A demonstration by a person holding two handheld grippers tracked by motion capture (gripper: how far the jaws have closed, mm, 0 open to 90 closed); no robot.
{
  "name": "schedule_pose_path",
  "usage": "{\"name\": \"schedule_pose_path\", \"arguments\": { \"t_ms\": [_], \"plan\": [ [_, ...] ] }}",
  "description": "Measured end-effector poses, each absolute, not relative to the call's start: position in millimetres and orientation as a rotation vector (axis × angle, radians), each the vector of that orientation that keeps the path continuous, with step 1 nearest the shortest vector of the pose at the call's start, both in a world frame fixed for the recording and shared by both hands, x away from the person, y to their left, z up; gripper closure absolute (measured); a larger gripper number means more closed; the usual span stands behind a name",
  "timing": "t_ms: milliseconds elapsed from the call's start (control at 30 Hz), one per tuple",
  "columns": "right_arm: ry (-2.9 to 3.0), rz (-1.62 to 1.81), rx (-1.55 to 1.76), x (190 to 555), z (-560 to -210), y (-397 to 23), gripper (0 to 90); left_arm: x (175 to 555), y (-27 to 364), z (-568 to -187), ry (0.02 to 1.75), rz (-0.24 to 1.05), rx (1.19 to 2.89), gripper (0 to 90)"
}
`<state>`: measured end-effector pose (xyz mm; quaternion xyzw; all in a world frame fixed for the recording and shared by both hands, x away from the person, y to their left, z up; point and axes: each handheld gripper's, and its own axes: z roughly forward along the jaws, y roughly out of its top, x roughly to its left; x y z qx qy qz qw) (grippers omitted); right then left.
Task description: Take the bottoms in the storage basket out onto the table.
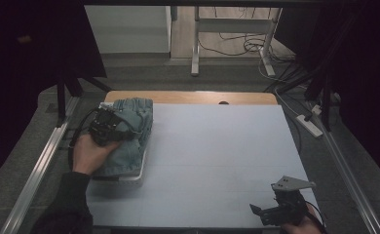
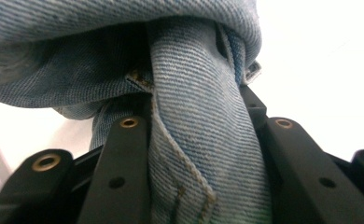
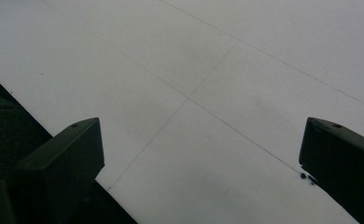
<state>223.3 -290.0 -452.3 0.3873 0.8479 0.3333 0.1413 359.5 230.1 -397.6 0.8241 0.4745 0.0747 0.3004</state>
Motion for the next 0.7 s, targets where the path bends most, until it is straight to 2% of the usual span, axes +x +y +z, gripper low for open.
{"name": "schedule_pose_path", "arguments": {
  "t_ms": [700],
  "plan": [
    [2.450, 0.961, 1.114, 223, -452, -290, 0.2, 368, 203, -354, 1.138, 0.204, 2.196, 65.4]
  ]
}}
